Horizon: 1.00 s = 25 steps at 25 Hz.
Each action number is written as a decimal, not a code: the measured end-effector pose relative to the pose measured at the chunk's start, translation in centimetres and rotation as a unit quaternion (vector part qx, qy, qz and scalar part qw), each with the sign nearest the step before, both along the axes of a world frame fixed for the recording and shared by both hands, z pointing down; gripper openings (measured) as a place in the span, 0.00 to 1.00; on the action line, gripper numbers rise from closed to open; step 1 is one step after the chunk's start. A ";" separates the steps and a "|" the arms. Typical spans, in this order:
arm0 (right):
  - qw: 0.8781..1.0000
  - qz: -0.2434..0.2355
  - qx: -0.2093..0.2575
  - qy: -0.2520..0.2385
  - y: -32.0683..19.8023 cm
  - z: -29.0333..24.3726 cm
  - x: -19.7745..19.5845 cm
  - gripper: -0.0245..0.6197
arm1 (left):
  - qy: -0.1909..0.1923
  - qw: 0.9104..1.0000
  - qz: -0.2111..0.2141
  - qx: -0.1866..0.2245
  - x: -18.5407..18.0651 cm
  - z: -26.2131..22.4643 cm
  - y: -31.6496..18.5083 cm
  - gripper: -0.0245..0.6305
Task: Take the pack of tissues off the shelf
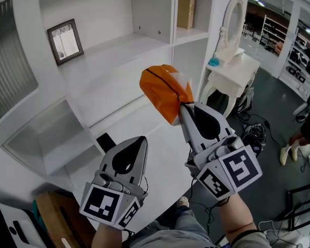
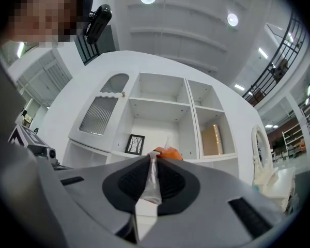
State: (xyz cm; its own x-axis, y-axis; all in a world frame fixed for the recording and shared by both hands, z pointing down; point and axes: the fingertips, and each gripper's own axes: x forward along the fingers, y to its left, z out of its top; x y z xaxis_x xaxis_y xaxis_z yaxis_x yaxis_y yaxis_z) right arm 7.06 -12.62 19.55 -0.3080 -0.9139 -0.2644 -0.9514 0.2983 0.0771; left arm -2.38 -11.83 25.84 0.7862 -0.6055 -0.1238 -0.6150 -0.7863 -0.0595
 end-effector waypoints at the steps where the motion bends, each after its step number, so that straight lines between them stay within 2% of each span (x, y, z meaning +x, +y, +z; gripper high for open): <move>1: 1.000 0.000 -0.002 -0.002 0.2 0.3 0.0 0.09 | 0.000 1.000 0.002 0.000 0.1 0.0 0.1 0.08; 25: 0.999 0.010 -0.045 -0.013 3.2 5.3 -0.8 0.09 | -0.007 1.000 0.024 0.000 -0.4 0.7 2.0 0.08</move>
State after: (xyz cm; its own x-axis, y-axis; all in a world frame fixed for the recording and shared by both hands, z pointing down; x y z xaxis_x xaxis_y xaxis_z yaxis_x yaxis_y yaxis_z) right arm 6.26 -9.42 24.86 -0.2832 -0.9404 -0.1884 -0.9586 0.2835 0.0258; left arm -2.76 -9.86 26.50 0.8161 -0.5669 -0.1123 -0.5755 -0.8150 -0.0684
